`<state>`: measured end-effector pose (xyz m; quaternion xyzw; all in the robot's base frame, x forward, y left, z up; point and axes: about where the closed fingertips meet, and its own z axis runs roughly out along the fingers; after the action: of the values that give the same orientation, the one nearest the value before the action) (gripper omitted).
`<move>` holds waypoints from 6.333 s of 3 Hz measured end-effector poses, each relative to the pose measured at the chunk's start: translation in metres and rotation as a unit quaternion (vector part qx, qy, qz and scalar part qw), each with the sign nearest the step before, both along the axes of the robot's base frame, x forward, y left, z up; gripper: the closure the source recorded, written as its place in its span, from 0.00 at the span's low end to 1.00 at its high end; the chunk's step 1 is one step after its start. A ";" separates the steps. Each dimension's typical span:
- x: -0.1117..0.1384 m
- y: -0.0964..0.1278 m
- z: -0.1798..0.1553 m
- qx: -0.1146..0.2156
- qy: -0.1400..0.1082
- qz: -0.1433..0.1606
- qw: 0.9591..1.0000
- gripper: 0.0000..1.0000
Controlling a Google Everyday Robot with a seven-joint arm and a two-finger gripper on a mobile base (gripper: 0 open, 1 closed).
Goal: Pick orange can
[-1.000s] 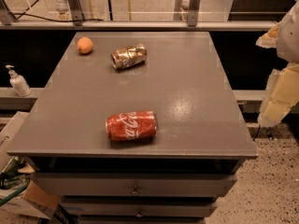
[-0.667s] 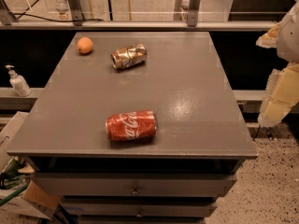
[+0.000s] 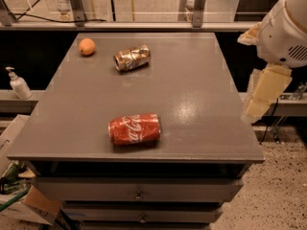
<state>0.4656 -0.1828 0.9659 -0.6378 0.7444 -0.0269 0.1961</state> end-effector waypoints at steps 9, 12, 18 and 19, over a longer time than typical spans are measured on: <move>0.213 0.204 -0.051 0.069 -0.072 0.120 0.988 0.00; 0.279 0.247 -0.096 0.039 -0.035 0.101 0.994 0.00; 0.308 0.235 -0.086 0.055 -0.068 0.057 0.995 1.00; 0.290 0.221 -0.045 0.079 -0.109 0.057 0.989 1.00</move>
Offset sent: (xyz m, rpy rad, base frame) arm 0.1021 0.0819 -0.0318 0.1503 -0.1492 0.1965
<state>0.7559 0.0381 0.9210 -0.6549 0.6807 -0.0266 0.3272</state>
